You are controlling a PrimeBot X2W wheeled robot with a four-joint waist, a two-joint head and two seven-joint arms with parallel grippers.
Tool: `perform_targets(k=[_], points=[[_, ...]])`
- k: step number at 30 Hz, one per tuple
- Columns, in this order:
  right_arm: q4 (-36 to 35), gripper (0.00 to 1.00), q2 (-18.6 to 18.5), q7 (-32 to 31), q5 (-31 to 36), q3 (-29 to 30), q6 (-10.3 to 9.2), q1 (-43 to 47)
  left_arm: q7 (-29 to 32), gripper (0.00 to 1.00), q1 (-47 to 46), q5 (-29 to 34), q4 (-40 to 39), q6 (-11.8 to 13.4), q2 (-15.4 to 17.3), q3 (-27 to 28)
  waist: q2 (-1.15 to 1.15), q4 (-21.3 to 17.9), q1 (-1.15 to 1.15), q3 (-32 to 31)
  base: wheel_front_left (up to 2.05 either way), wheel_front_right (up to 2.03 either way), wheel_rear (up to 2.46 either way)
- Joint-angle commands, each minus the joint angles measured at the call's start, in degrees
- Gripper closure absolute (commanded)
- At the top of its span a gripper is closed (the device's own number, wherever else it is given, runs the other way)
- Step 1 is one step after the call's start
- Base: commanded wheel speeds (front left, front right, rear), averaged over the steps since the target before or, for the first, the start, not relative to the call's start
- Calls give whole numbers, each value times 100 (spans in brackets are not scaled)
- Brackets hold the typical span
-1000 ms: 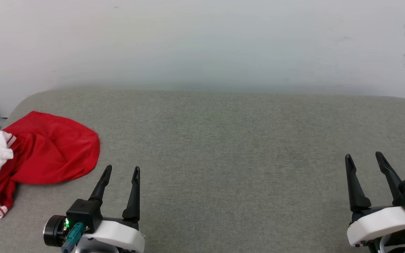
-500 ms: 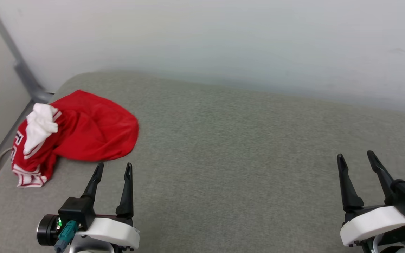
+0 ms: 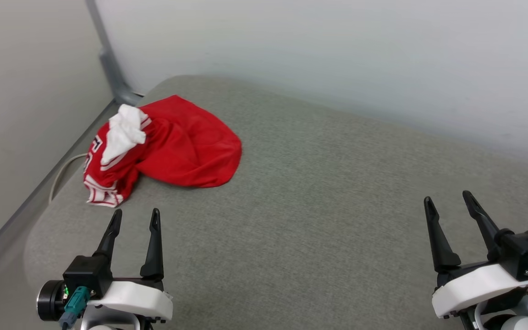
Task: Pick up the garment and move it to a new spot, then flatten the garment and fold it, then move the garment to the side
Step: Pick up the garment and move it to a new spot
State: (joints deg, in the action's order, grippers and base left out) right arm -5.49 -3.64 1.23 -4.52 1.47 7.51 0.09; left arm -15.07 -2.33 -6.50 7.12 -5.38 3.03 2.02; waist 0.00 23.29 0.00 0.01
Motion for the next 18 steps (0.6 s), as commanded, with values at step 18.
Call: perform_targets(k=[18], points=[[67,0,-84,81,-113,-191,-4,-201,-15,0,28,-81,-71,46,-13,195,0,639,0,11,0,0,0]])
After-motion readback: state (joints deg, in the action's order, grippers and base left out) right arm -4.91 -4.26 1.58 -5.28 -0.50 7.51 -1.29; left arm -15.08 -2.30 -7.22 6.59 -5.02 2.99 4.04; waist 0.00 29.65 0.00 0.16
